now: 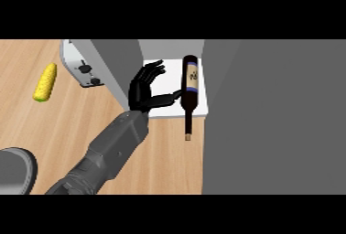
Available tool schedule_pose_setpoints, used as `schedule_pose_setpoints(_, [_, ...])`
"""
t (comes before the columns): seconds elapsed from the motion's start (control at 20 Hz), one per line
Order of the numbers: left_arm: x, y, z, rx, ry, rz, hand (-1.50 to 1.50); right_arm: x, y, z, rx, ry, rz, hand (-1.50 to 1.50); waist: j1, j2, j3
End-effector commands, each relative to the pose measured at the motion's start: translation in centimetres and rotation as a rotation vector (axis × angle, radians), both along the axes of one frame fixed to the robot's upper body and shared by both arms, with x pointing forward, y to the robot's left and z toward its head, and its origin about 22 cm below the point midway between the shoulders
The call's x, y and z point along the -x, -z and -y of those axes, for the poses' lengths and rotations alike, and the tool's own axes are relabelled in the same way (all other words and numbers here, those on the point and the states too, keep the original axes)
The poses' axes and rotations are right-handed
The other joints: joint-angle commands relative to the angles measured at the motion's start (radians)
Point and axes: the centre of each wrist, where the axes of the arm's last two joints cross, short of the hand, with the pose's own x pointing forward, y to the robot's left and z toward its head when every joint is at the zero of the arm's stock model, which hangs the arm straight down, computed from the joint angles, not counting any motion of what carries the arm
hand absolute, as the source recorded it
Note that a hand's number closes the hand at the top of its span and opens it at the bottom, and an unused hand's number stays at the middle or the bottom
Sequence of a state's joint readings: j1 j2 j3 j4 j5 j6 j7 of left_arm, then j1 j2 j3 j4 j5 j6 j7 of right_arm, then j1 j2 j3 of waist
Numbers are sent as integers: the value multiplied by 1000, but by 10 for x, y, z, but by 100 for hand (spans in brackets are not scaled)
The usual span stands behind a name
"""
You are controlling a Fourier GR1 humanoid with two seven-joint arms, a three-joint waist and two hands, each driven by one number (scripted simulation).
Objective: Pick up the wine, place it into the cabinet and close the cabinet
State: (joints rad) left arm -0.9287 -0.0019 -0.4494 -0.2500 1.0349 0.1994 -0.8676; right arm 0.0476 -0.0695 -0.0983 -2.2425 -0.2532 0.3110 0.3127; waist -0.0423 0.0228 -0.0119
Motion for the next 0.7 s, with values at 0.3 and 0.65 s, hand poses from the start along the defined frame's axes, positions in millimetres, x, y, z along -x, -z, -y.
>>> schedule_pose_setpoints(0.3, [8,-6,-2,-23,-26,86,-150,3,5,2,20,12,-10,-150,55,-30,12])
schedule_pose_setpoints(0.65, [54,-5,-3,-38,115,71,-150,12,-4,-8,-1,39,-8,-150,77,-39,13])
